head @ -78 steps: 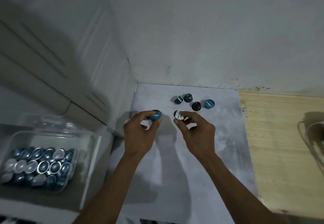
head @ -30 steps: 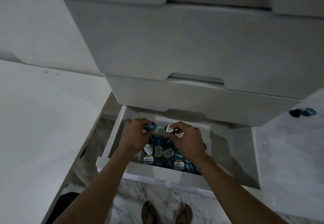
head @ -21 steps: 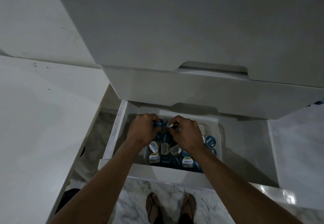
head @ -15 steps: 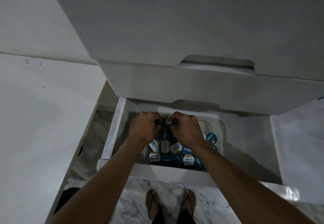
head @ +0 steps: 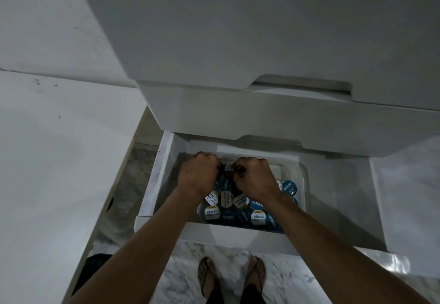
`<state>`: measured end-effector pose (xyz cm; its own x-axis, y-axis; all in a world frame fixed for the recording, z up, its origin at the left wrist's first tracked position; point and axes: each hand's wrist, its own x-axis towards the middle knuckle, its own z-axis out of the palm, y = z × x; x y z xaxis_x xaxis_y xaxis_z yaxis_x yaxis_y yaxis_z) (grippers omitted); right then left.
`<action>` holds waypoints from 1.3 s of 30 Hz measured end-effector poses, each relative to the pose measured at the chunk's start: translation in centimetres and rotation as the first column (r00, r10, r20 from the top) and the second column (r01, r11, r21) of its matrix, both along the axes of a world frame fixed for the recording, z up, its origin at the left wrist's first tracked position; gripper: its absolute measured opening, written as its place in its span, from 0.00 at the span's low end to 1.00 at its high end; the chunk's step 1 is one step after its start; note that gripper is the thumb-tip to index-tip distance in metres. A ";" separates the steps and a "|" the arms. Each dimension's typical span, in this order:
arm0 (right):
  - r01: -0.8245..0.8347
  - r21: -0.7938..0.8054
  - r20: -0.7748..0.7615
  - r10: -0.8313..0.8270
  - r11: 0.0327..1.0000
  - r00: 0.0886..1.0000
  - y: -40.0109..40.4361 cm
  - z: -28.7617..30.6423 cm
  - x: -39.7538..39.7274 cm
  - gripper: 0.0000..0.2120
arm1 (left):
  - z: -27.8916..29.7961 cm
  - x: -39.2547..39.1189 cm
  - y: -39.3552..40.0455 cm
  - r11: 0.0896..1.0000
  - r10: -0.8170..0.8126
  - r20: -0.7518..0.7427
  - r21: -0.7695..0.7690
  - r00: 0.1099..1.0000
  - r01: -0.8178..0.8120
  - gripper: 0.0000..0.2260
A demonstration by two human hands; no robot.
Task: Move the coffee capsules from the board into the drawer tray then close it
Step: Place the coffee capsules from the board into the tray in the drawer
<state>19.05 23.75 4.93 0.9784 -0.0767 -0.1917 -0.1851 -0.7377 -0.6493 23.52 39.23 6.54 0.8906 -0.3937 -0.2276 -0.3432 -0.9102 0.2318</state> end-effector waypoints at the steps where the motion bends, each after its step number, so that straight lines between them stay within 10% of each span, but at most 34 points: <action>1: 0.000 0.002 -0.006 0.000 1.000 1.000 0.0 0.0 0.0 0.11 | 0.0 0.0 0.0 1.000 -0.006 0.010 0.014 1.000 0.006 0.12; 39: 0.155 0.066 0.031 -0.158 0.986 0.987 -0.8 2.3 -2.1 0.11 | 2.5 -0.7 2.3 0.982 0.024 0.042 -0.186 0.999 -0.016 0.11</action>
